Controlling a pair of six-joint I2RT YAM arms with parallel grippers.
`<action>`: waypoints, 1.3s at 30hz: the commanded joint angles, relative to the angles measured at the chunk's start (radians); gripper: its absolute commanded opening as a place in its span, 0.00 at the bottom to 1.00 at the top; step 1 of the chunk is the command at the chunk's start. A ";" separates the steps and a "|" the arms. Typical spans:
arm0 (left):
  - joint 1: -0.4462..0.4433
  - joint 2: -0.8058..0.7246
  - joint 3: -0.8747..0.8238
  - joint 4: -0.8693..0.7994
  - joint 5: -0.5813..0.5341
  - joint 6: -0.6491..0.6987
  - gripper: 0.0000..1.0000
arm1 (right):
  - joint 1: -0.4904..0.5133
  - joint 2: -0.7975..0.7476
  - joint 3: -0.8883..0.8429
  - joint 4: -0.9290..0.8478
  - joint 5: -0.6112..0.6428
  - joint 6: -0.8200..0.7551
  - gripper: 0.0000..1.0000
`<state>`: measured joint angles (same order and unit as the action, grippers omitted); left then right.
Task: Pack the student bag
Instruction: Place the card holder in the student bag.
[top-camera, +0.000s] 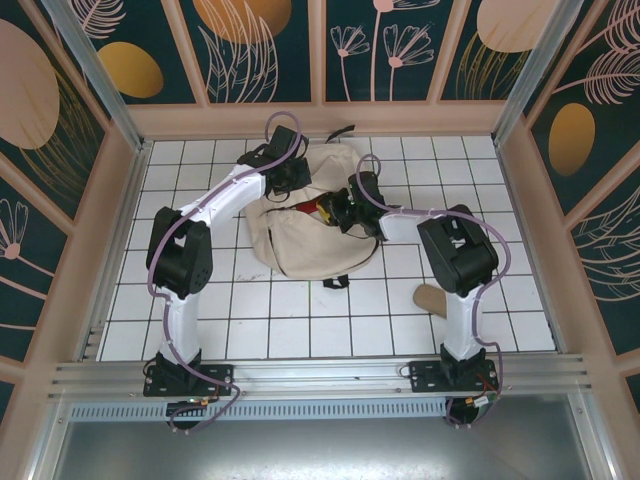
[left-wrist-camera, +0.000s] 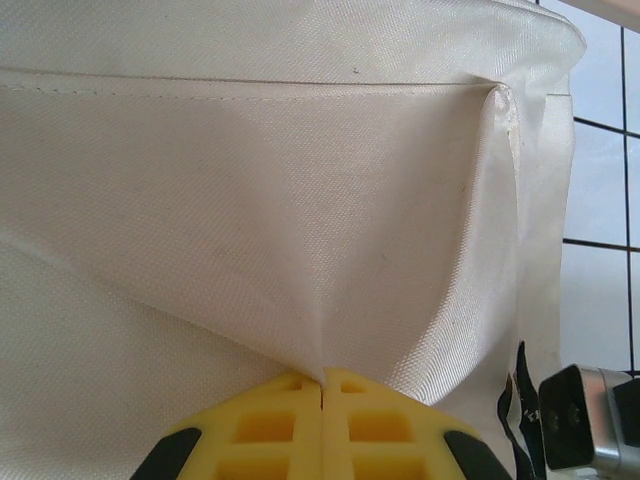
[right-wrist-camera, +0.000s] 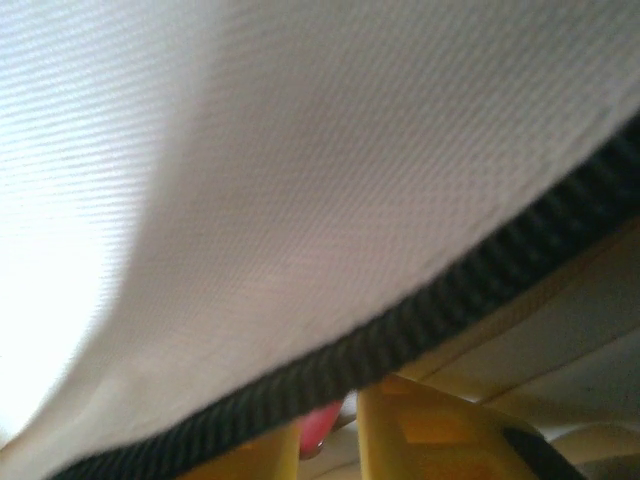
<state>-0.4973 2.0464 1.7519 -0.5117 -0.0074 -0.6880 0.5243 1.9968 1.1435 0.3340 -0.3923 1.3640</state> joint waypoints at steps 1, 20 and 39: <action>-0.006 -0.045 -0.014 0.027 0.019 0.010 0.00 | -0.004 0.040 0.047 -0.024 0.007 -0.020 0.18; -0.004 -0.078 -0.062 0.032 0.005 0.010 0.00 | -0.004 0.099 0.048 0.352 -0.154 -0.016 0.23; 0.011 -0.139 -0.224 0.151 -0.051 0.005 0.00 | -0.198 -0.707 -0.286 -0.896 0.493 -0.675 0.70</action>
<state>-0.4953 1.9648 1.5558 -0.3740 -0.0387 -0.6880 0.3634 1.3285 0.8806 -0.2886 -0.1169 0.8059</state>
